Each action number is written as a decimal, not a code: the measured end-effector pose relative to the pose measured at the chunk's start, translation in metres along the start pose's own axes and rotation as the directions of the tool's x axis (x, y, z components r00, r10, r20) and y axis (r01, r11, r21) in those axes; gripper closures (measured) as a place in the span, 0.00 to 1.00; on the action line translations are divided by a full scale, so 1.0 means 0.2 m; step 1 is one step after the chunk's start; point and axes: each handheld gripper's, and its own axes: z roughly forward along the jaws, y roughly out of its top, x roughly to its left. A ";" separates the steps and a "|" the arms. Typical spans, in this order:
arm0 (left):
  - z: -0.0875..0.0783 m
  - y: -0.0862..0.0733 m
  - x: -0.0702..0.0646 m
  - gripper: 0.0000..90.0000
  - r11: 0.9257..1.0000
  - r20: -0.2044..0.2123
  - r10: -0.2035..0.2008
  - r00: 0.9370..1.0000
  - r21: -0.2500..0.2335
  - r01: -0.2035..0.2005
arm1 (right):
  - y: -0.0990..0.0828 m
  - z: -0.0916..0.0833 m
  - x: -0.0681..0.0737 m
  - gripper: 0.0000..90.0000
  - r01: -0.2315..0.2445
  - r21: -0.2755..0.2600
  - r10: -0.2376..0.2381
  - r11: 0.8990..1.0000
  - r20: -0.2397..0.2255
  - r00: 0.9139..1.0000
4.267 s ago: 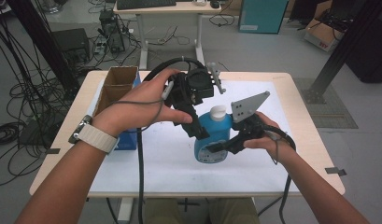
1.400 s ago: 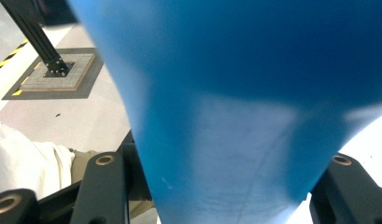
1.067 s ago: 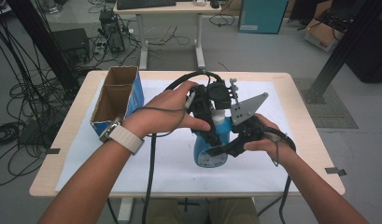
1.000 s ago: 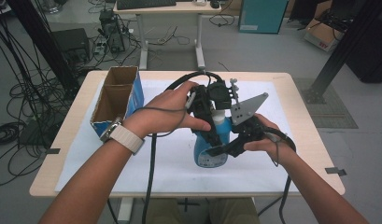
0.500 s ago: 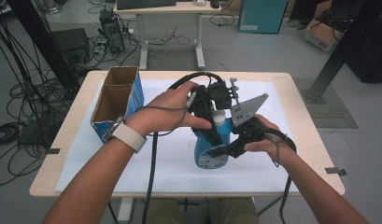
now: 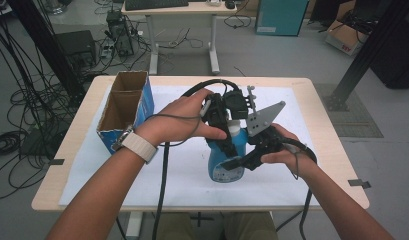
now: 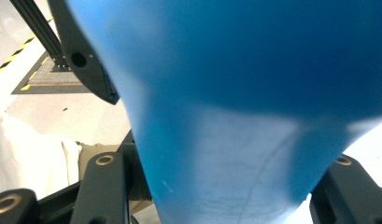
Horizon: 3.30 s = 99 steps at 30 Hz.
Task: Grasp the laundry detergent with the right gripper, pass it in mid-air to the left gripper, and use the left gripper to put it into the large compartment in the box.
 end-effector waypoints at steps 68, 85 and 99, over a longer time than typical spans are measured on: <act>0.02 0.00 -0.01 0.42 0.998 -0.007 -0.015 1.000 0.062 0.015 | -0.01 0.03 0.00 0.48 0.000 0.025 0.000 1.000 0.001 1.000; 0.03 0.01 -0.02 0.42 0.998 -0.011 -0.014 1.000 0.060 0.015 | -0.02 0.03 0.01 0.48 0.001 0.027 -0.001 1.000 0.001 1.000; 0.03 0.00 -0.02 0.42 0.998 -0.002 -0.017 1.000 0.061 0.017 | -0.01 0.02 0.01 0.48 0.003 0.027 -0.003 1.000 -0.001 1.000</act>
